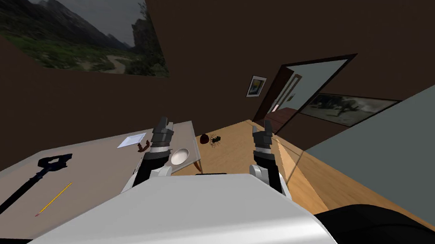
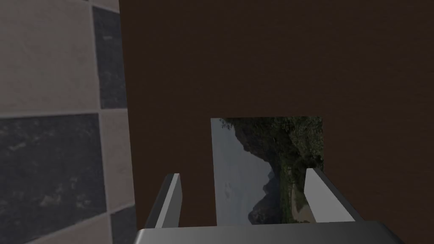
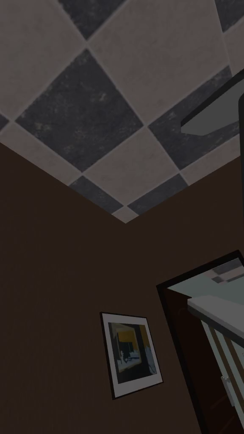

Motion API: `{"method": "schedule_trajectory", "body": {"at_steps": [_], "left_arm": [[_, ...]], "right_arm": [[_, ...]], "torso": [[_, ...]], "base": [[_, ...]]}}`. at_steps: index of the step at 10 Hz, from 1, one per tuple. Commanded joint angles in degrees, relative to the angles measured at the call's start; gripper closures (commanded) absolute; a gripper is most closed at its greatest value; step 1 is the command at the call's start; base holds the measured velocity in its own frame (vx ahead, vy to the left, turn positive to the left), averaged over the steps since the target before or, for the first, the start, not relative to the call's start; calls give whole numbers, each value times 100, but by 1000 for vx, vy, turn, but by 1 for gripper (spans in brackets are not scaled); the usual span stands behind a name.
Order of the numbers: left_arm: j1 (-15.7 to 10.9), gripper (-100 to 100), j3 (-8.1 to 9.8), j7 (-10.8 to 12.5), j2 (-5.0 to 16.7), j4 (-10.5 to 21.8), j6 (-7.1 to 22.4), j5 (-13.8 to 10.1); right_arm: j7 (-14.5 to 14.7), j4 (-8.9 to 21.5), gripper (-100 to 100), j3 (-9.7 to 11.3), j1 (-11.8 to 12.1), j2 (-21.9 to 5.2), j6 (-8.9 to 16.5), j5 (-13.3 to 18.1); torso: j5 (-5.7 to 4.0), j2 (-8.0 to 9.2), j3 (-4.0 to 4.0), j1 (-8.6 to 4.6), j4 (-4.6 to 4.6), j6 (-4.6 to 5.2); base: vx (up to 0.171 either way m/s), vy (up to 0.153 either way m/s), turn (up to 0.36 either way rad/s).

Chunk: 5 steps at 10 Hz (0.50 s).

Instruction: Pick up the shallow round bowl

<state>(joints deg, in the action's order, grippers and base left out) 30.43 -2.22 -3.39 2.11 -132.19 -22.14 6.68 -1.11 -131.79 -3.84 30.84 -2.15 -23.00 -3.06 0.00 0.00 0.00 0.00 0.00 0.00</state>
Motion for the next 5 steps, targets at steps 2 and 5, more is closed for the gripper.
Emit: {"method": "schedule_trajectory", "body": {"at_steps": [2,5], "left_arm": [[-148,-100,-43,13,267,232,192,-55],[-387,-100,-114,32,458,615,508,-137]], "right_arm": [[0,0,0,0,-1,0,0,0],[0,0,0,0,-1,0,0,0]], "torso": [[1,8,4,3,1,2],[3,25,14,15,5,2]], "base": [[-43,11,-113],[-66,30,-138]]}}
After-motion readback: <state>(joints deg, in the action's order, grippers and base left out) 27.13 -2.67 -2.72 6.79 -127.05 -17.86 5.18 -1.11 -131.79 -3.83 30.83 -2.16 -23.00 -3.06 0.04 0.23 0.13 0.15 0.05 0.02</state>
